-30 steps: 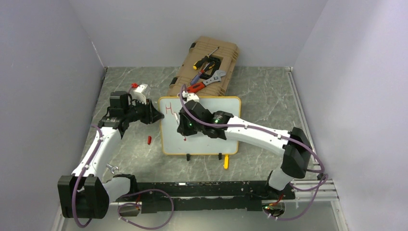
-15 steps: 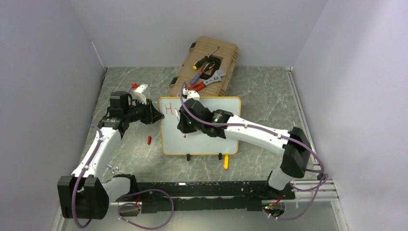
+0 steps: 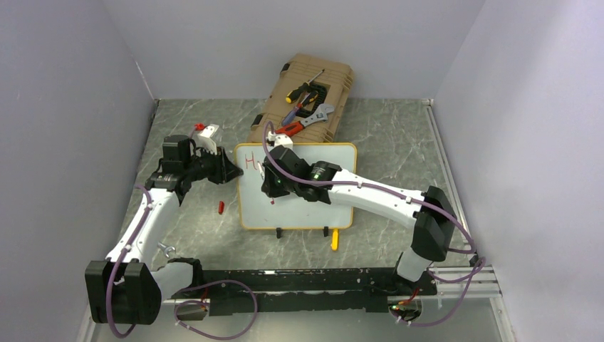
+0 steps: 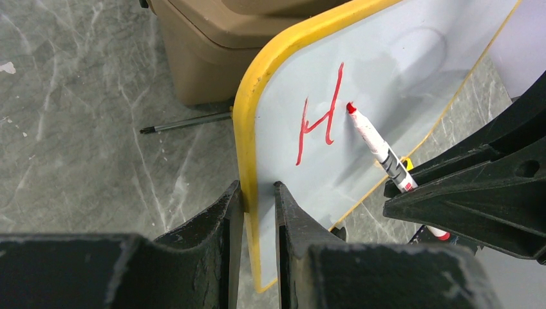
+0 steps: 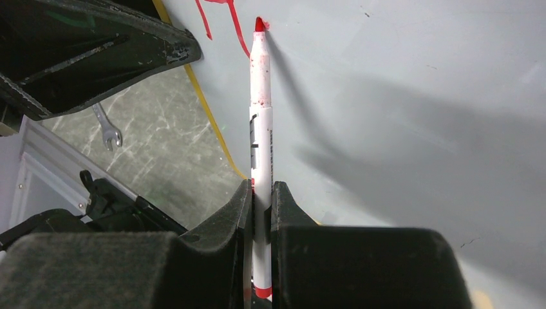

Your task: Write a sentence on the whiteboard

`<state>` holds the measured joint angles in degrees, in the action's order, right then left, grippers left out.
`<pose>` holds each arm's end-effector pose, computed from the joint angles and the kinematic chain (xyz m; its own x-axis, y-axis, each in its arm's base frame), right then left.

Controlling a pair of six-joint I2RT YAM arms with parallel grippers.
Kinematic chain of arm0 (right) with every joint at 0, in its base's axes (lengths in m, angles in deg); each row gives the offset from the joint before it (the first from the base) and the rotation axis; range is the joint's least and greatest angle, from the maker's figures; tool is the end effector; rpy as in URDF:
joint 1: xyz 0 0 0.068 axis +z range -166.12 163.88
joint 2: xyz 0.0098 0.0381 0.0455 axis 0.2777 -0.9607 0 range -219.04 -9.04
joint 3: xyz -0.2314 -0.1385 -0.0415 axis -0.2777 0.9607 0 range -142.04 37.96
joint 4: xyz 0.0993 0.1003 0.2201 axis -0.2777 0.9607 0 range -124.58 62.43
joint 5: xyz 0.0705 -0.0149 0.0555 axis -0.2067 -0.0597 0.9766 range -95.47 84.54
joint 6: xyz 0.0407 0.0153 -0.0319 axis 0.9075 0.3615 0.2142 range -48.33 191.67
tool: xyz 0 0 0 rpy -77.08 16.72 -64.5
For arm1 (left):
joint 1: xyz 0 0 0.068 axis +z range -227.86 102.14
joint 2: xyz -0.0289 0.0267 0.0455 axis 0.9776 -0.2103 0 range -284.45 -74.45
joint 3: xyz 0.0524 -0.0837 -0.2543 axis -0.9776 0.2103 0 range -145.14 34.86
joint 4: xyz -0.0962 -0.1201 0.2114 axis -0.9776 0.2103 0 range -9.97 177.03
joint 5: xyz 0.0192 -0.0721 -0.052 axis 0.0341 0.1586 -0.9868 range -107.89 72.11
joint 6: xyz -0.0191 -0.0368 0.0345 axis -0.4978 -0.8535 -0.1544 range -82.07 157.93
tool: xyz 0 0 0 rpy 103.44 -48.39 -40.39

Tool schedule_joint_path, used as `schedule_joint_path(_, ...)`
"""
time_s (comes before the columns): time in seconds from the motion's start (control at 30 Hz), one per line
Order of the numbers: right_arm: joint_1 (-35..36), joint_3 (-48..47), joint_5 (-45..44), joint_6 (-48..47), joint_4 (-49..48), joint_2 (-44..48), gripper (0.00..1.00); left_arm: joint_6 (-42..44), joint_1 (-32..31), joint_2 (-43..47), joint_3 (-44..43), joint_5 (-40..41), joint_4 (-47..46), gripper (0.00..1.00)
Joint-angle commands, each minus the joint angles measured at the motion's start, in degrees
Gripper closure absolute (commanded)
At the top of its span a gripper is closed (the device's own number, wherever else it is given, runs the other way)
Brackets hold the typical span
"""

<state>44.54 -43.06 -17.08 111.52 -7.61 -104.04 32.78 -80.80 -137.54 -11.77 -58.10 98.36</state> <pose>0.1913 0.3256 0.3042 -0.7459 -0.0461 -0.6645 -0.3926 0.8362 0.3828 0.2342 -0.0351 0.2793 -0.6186 -0.0369 -0.7849 0.5151 0.7352 -0.4406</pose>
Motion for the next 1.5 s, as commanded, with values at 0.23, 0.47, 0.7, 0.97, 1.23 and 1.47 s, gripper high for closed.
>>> schedule_joint_path(0.23, -0.21, 1.05, 1.66, 1.3, 0.16, -0.05, 1.0, 1.02, -1.19, 1.24, -1.03, -0.94, 0.83, 1.0)
schedule_joint_path(0.47, 0.41, 2.07, 1.24, 2.52, 0.91, 0.42, 1.0, 1.07, -1.28, 1.56, -1.0, -0.71, 0.99, 1.0)
schedule_joint_path(0.7, 0.86, 2.89, -1.84, 4.11, 2.43, 1.93, 1.0, 1.1, -1.45, 2.17, -0.91, -0.5, 1.01, 1.0)
schedule_joint_path(0.97, 0.95, 2.7, -3.59, 3.86, 2.29, 2.88, 1.0, 1.1, -1.87, 2.6, -0.88, -0.54, 1.14, 1.0)
schedule_joint_path(1.23, 0.88, -0.79, -4.39, 1.8, 2.72, 1.18, 1.0, 1.19, -2.15, 2.54, -0.88, -0.35, 1.34, 1.0)
schedule_joint_path(1.47, 0.83, -2.55, -3.68, 0.54, 2.64, -0.48, 1.0, 1.37, -2.17, 2.39, -0.99, -0.14, 1.28, 1.0)
